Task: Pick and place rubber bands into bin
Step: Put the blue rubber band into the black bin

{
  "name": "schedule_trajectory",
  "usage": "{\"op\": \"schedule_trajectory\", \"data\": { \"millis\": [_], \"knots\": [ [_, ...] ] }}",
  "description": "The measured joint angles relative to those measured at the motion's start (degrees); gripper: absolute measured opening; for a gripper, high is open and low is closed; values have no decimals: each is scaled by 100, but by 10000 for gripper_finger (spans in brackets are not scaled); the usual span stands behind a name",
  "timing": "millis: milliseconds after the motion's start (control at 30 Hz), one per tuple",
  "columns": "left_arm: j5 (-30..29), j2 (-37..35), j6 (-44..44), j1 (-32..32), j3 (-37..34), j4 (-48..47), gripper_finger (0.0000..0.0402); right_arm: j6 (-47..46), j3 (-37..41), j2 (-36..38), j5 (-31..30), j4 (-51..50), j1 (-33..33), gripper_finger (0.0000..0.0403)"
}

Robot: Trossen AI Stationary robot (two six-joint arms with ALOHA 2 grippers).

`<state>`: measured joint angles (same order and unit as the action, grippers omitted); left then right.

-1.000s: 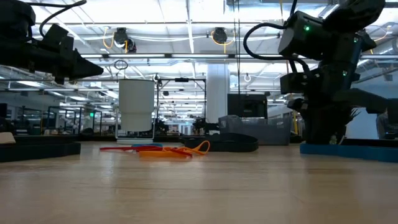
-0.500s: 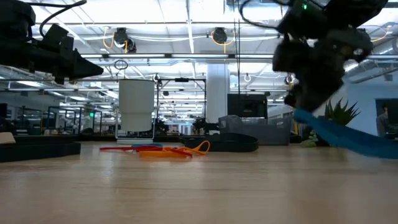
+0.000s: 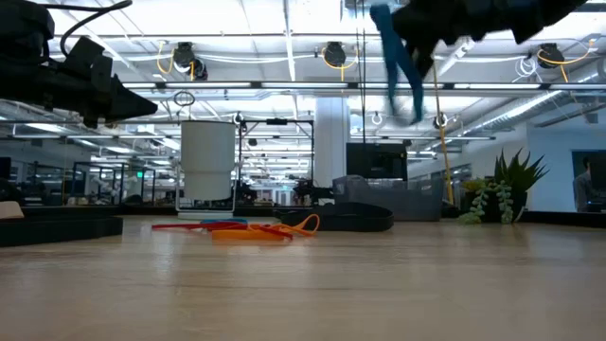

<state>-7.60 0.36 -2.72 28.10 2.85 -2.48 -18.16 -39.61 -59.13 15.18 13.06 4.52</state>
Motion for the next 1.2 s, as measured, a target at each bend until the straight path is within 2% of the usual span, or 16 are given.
{"op": "schedule_trajectory", "data": {
  "millis": [133,300,500,600,667,733,1000,1200],
  "knots": [
    [-2,0,0,0,0,-2,70,429,-405,93,0,-169,280,1],
    [-6,0,7,0,0,-4,70,1117,-1296,-51,-140,-1058,725,0],
    [-11,0,-4,0,0,-34,70,2039,-2430,-368,-1122,-2038,1292,0],
    [-11,0,-7,0,0,-37,70,2319,-2862,-606,-1853,-2551,1593,0],
    [-11,0,-7,0,0,-37,70,2342,-3000,-774,-2337,-2790,1803,0],
    [-11,0,-7,0,0,-37,70,2315,-3067,-931,-2565,-2964,2029,0],
    [-11,0,-7,0,0,-37,70,2173,-3080,-1761,-2594,-3559,2882,0],
    [-9,0,-7,0,0,-40,70,2199,-3080,-2523,-2590,-3547,3102,0]
  ]
}}
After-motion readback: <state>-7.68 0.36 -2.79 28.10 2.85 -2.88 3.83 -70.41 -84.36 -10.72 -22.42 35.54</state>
